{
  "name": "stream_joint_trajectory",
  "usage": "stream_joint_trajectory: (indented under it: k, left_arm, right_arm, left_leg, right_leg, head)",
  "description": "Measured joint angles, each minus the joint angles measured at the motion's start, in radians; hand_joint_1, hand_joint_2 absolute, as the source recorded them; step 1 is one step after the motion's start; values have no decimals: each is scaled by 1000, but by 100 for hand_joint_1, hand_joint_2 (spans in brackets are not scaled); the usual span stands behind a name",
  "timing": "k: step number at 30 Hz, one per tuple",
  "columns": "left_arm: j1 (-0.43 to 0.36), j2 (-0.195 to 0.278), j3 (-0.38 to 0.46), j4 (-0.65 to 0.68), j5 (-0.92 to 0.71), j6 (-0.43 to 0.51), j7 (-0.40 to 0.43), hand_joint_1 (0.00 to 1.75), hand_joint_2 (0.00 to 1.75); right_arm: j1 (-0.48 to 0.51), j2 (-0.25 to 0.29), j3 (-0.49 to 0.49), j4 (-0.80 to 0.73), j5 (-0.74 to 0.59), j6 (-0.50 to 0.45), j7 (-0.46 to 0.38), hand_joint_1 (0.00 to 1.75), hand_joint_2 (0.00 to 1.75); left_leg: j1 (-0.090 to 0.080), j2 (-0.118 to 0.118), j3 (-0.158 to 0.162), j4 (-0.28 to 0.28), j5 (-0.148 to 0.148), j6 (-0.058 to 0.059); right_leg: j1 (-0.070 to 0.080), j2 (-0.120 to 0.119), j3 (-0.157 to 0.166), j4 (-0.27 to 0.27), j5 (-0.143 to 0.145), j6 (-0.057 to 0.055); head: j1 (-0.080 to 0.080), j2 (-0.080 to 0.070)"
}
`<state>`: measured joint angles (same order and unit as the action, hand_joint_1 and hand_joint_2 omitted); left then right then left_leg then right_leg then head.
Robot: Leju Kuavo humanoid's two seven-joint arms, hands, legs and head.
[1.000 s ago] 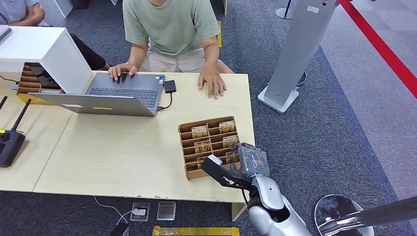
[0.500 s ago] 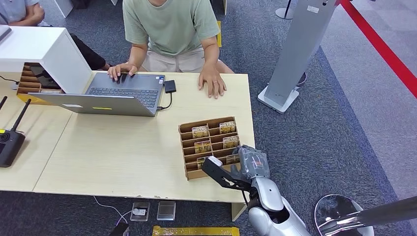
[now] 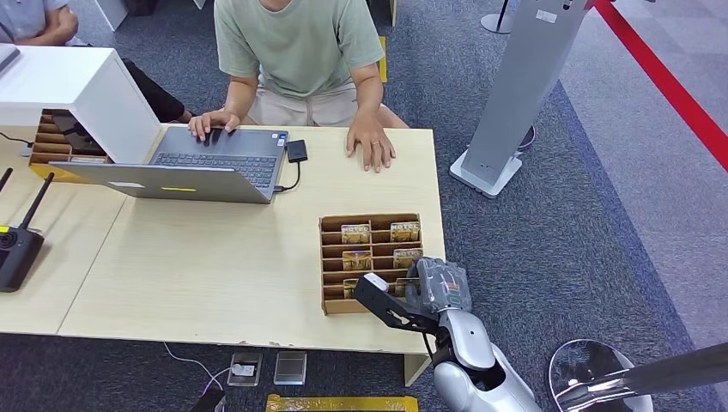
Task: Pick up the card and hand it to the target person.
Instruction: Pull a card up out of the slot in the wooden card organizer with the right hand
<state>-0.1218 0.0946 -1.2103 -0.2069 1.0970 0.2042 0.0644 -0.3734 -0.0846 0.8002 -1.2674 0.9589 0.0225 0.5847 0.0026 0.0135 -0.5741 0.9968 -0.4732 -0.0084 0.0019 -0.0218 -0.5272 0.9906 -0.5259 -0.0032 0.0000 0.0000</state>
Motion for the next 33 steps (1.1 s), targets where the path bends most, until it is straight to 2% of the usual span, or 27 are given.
stream_joint_trajectory:
  k: [17, 24, 30, 33]
  left_arm:
    - [2, 5, 18, 0, 10, 7, -4, 0, 175]
    - [2, 6, 25, 1, 15, 13, -4, 0, 175]
    - [2, 6, 26, 1, 16, 14, -5, 0, 175]
    - [3, 11, 31, 0, 19, 21, -11, 0, 175]
  right_arm:
    - [12, -9, -17, -12, 8, -22, -4, 140, 175]
    - [37, -47, -46, -194, 1, -46, -9, 140, 175]
    - [41, -53, -49, -216, -3, -51, -12, 140, 175]
    - [56, -76, -63, -318, -20, -84, -31, 140, 175]
  left_leg:
    - [0, -1, 0, 0, 0, 0]
    - [0, -1, -2, 1, 0, 0]
    - [0, 0, -1, 1, 0, 0]
    - [0, -1, -1, 1, 0, 0]
  right_leg:
    - [0, 0, 0, 0, 0, 0]
    - [0, -1, -2, 1, 0, 0]
    - [0, -1, -1, 1, 0, 0]
    - [0, 0, -1, 1, 0, 0]
  head:
    - [0, 0]
    - [0, 0]
    - [0, 0]
    - [0, 0]
